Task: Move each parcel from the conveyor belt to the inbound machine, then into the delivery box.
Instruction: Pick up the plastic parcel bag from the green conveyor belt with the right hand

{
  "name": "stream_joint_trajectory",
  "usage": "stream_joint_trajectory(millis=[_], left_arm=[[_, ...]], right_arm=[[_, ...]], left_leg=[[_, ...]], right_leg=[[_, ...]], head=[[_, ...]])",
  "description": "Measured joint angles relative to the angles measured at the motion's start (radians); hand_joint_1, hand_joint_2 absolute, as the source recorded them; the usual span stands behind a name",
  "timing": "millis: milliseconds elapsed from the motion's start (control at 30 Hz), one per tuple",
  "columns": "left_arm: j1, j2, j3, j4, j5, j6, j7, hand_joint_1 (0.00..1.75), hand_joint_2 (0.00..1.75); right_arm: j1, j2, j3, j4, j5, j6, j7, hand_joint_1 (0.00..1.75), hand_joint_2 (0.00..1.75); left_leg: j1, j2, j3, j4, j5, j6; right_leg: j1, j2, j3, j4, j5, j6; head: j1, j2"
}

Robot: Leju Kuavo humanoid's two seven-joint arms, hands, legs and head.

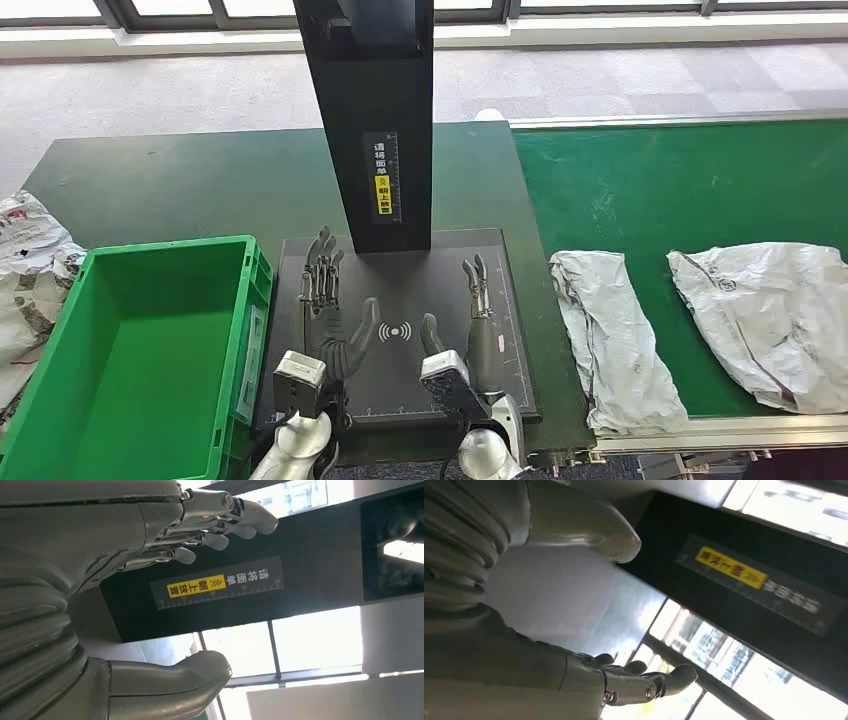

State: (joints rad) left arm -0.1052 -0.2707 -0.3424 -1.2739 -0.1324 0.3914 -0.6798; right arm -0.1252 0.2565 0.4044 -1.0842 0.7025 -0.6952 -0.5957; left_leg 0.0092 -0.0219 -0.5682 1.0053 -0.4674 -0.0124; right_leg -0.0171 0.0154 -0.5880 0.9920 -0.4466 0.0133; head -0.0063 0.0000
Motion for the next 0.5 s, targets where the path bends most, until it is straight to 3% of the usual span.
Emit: stream_joint_trajectory(millis=[67,133,200,267,333,500], left_arm=[[0.001,0.0,0.001,-0.005,0.0,0.005,0.0,0.0,1.75],[0.005,0.001,0.003,-0.017,0.0,0.016,0.0,0.0,1.75],[0.009,0.003,0.007,-0.034,0.003,0.028,0.0,0.0,1.75],[0.02,0.005,0.01,-0.053,0.006,0.039,0.0,0.0,1.75],[0.034,0.006,0.014,-0.068,0.007,0.045,0.0,0.0,1.75],[0.049,0.008,0.02,-0.087,0.009,0.053,0.0,0.0,1.75]], right_arm=[[0.015,0.005,-0.081,-0.052,0.193,-0.002,0.057,0.0,1.75],[0.033,0.014,-0.255,-0.131,0.544,-0.006,0.123,0.0,1.75],[0.036,0.022,-0.422,-0.17,0.75,-0.008,0.119,0.0,1.75],[0.038,0.025,-0.556,-0.186,0.753,-0.007,0.1,0.0,1.75],[0.035,0.027,-0.664,-0.193,0.67,-0.008,0.088,0.0,1.75],[0.019,0.033,-0.857,-0.185,0.585,-0.007,0.042,0.0,1.75]], left_leg=[[0.0,-0.002,-0.001,0.0,0.0,0.0],[0.0,-0.003,-0.001,0.0,0.0,0.0],[0.0,-0.003,-0.001,0.0,0.0,0.0],[-0.001,-0.004,-0.001,0.0,0.0,0.0],[-0.001,-0.004,-0.001,0.0,0.0,0.0],[-0.001,-0.003,-0.001,0.0,0.0,0.0]], right_leg=[[0.0,-0.002,0.001,0.0,0.0,0.0],[0.0,-0.004,0.001,0.0,0.0,0.0],[0.0,-0.004,0.002,-0.001,0.0,0.0],[-0.001,-0.004,0.002,-0.001,0.0,0.0],[-0.001,-0.005,0.002,-0.001,0.0,0.0],[0.0,-0.005,0.001,-0.001,0.0,0.0]], head=[[0.0,0.0],[0.0,0.0],[0.0,0.0],[0.0,0.0],[0.0,0.0],[0.0,0.0]])
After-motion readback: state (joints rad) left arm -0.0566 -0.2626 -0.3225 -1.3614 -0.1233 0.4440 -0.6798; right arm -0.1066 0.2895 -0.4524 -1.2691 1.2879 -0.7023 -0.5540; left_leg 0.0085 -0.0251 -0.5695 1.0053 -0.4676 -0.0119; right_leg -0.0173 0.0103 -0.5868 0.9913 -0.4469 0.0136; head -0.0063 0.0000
